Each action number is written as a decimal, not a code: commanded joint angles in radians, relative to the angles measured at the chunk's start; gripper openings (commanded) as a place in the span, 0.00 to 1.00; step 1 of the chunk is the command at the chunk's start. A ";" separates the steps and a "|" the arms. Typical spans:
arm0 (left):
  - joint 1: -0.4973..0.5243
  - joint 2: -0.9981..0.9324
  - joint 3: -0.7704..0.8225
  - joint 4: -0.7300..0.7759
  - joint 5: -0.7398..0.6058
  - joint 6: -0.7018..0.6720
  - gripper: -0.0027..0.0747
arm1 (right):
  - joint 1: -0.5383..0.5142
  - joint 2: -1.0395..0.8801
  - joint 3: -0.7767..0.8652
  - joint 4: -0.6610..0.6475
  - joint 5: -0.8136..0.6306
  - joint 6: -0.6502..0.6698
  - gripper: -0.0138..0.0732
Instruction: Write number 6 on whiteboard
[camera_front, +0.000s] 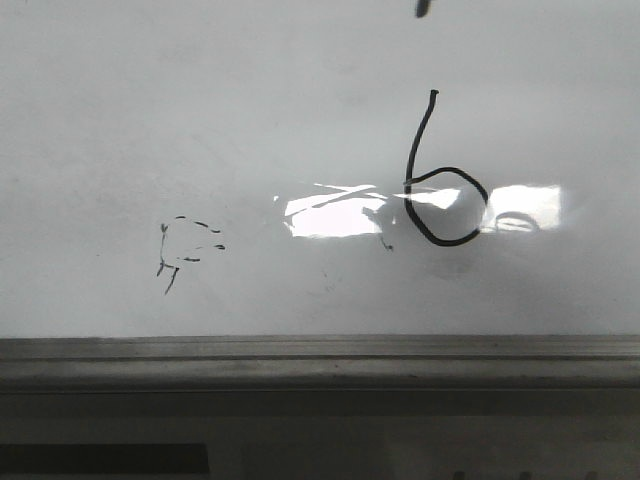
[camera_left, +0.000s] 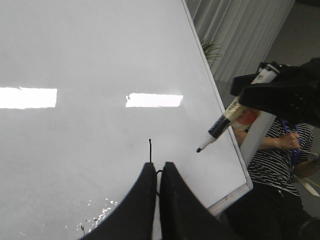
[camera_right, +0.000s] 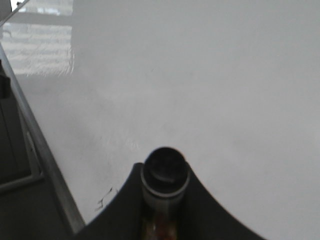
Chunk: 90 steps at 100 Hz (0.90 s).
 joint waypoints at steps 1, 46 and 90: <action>-0.001 0.066 -0.033 -0.033 0.034 -0.005 0.04 | 0.002 -0.007 -0.062 -0.008 0.086 -0.011 0.11; -0.001 0.596 -0.268 0.259 0.447 0.234 0.52 | 0.098 -0.005 -0.063 0.121 0.135 -0.026 0.11; -0.001 0.710 -0.288 -0.005 0.713 0.484 0.49 | 0.271 0.018 -0.061 0.121 0.077 -0.026 0.11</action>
